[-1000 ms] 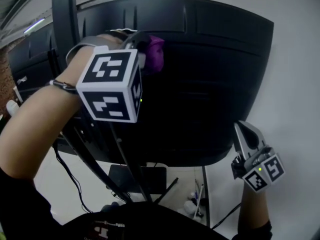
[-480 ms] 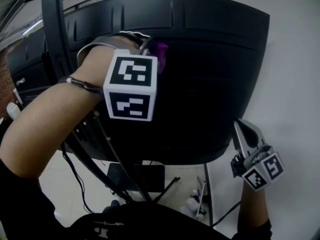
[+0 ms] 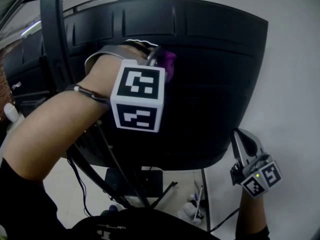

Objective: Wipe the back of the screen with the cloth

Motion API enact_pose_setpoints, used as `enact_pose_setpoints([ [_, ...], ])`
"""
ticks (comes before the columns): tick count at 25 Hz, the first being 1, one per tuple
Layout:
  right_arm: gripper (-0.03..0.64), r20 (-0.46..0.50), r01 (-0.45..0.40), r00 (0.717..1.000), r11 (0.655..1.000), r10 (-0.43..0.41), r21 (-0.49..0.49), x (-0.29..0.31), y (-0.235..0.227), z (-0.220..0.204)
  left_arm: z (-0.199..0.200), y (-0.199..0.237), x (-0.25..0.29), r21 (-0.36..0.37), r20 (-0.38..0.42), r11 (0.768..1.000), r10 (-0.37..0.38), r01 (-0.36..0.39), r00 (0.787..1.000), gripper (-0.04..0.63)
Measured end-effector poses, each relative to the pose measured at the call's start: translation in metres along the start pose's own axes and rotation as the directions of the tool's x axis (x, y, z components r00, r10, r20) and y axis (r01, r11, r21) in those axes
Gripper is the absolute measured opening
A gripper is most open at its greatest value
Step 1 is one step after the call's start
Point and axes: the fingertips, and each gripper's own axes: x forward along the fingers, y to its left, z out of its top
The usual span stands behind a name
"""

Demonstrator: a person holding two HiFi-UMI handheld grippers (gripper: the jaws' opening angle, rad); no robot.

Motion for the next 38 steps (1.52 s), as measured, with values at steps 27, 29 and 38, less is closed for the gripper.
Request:
enact_pose_setpoints([
  [27,0.006,0.0,-0.036,0.999,0.999,0.036,-0.008,0.01,0.007,0.001,0.0,0.002,-0.005,-0.102,0.06,0.994,-0.039,0.045,0.997,0.158],
  [29,0.006,-0.002,-0.036,0.999,0.999,0.036,-0.009,0.01,0.007,0.0,0.001,0.002,-0.005,-0.104,0.065,0.993,-0.04,0.047,0.997,0.158],
  [38,0.006,0.007,-0.022,1.0,0.999,0.022,-0.028,0.009,0.007,0.008,0.026,0.009,0.003,-0.109,0.103,0.991,-0.065,0.076,0.993,0.158],
])
